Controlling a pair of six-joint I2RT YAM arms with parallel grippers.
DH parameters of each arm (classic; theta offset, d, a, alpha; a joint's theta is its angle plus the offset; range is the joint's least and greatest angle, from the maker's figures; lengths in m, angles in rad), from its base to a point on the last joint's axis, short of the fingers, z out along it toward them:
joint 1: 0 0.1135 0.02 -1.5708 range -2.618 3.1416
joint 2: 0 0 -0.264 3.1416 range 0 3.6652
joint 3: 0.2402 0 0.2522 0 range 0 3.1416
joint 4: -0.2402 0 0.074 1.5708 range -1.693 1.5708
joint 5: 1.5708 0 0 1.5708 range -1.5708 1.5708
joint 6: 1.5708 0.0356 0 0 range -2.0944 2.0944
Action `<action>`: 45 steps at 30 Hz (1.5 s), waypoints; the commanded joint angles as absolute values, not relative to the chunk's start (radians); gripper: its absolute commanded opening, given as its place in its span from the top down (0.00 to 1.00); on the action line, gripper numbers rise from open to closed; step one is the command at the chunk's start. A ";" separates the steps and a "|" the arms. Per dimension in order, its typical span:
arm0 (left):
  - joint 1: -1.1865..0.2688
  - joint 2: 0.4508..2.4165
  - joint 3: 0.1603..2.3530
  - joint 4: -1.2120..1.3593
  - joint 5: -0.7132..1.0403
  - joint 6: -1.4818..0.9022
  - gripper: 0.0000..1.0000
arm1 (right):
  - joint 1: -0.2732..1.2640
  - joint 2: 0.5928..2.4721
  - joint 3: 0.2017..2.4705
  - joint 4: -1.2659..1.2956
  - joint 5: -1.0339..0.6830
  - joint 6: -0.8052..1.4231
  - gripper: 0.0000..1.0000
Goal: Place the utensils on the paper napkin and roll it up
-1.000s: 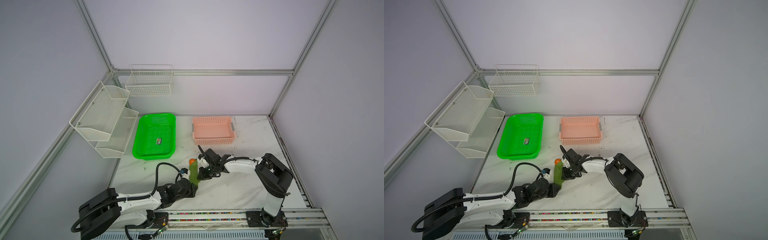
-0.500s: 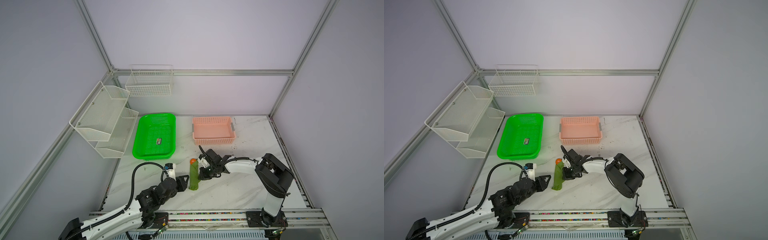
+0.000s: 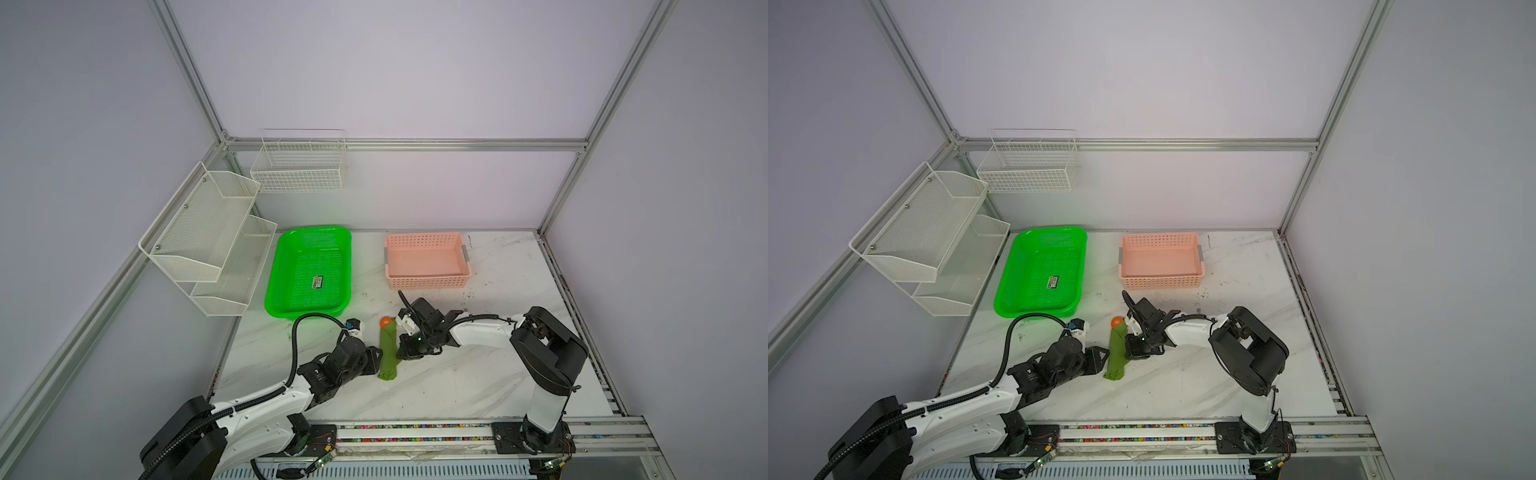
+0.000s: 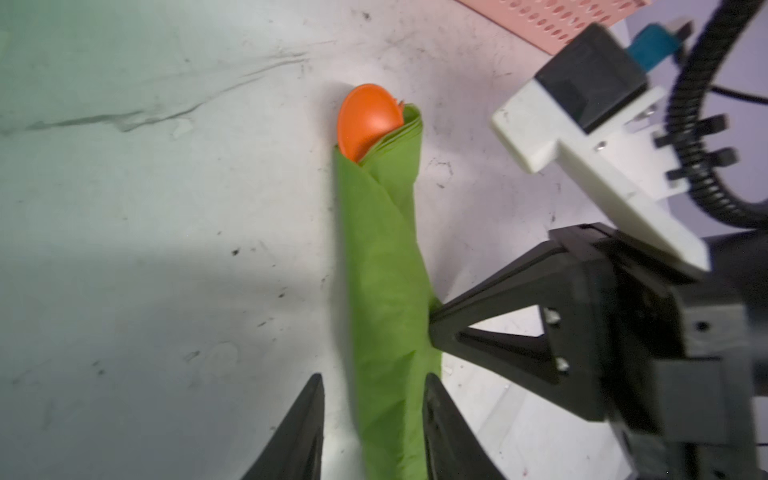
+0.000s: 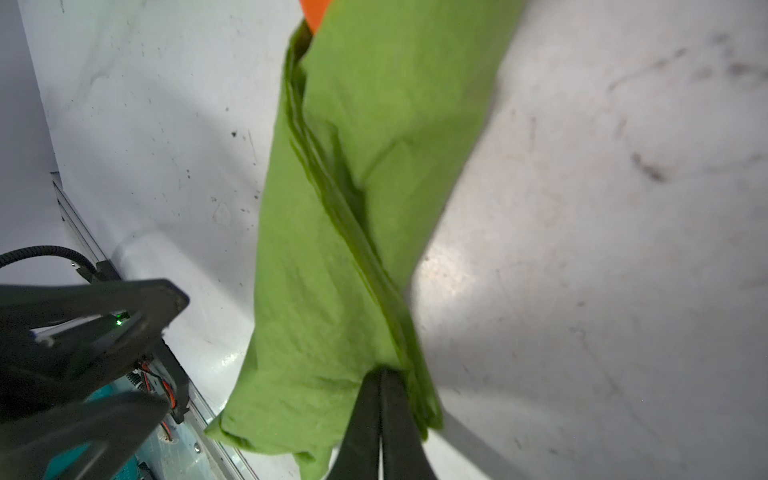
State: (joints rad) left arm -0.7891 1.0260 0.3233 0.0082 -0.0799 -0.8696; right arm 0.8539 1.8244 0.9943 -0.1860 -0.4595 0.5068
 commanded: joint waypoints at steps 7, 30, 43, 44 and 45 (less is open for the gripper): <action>-0.787 1.092 0.361 0.211 0.038 -0.868 0.69 | 0.861 1.892 0.942 -0.232 -0.364 0.515 0.95; -0.861 1.219 0.163 0.353 0.045 -1.024 0.81 | 0.860 1.924 0.966 -0.227 -0.390 0.521 0.98; -0.864 1.293 0.154 0.371 0.048 -1.030 0.84 | 0.860 1.861 0.997 -0.288 -0.378 0.509 0.97; -0.864 1.293 0.153 0.370 0.048 -1.029 0.84 | 0.860 1.847 1.005 -0.302 -0.376 0.509 0.96; -0.864 1.290 0.155 0.362 0.045 -1.029 0.84 | 0.861 1.831 1.016 -0.317 -0.372 0.511 0.95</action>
State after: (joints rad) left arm -0.8581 1.2667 0.1913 0.4393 0.0452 -1.0153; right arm 0.8558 1.8435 1.0168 -0.1650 -0.4625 0.5144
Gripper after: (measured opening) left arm 0.157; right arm 0.048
